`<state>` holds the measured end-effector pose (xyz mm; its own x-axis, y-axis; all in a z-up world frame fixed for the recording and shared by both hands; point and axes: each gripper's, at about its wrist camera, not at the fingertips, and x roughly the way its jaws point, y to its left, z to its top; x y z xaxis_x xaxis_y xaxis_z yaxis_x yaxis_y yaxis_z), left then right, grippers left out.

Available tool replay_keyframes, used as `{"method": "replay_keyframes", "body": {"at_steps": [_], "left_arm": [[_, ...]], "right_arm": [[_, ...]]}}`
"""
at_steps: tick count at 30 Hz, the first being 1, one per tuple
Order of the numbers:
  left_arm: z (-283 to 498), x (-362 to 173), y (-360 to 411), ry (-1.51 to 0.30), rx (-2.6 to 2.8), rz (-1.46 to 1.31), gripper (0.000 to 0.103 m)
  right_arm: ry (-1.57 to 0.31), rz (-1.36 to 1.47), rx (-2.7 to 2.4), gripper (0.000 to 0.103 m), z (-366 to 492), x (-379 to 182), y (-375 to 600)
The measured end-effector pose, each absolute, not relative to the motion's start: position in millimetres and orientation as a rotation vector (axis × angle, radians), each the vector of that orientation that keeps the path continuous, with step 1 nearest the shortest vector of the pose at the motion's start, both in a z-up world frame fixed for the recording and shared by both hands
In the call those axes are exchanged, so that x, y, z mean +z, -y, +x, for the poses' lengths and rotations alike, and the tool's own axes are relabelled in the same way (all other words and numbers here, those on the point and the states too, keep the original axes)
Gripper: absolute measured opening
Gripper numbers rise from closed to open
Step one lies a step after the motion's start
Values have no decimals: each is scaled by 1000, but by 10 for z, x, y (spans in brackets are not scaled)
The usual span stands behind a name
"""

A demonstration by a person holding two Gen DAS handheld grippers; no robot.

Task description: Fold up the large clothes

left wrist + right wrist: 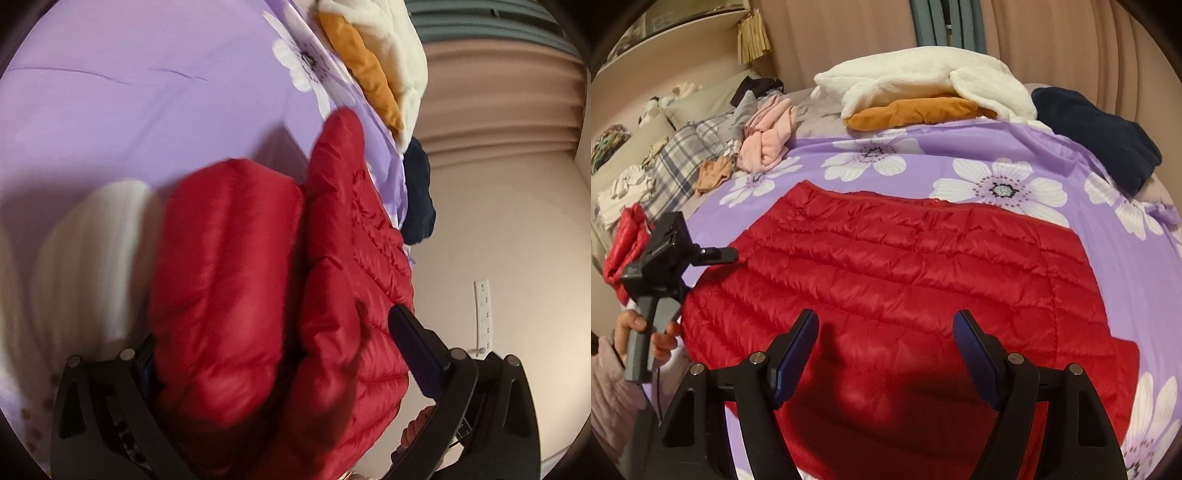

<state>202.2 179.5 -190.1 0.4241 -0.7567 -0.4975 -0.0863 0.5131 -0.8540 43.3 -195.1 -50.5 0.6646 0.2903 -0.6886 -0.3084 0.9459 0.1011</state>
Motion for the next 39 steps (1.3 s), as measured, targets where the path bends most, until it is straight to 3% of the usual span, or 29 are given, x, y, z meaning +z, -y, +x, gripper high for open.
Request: {"method": "replay_keyframes", "body": {"at_steps": [3,5,7,10,13,25,33,39], "left_arm": [[2032,-1875,-1734,-1075,-513,-922,101],[2011,-1863,-1724,-1073,-492,-903,94],[1996,-1860,-1718,-1089,-455,-875,70],[1949,-1762,-1715,-1071,-443,-843,52],[1895,-1521,-1630,-1036,-430,-746,42],[1758,-593,-747,-941,-505,-463,40],[1788,-444,-17,-971,-506,-303,48],[1885,-446,306,-982,-476,-229,48]], "right_arm": [[-772,-50,337,72,518,-518,1890],[-785,-74,344,56,590,-553,1818],[-802,-99,346,47,662,-608,1753],[-831,-157,337,43,753,-723,1638],[-860,-166,325,43,837,-835,1600],[-867,-15,342,43,893,-948,1751],[-837,183,397,43,962,-1003,2008],[-776,277,403,43,741,-790,2315]]}}
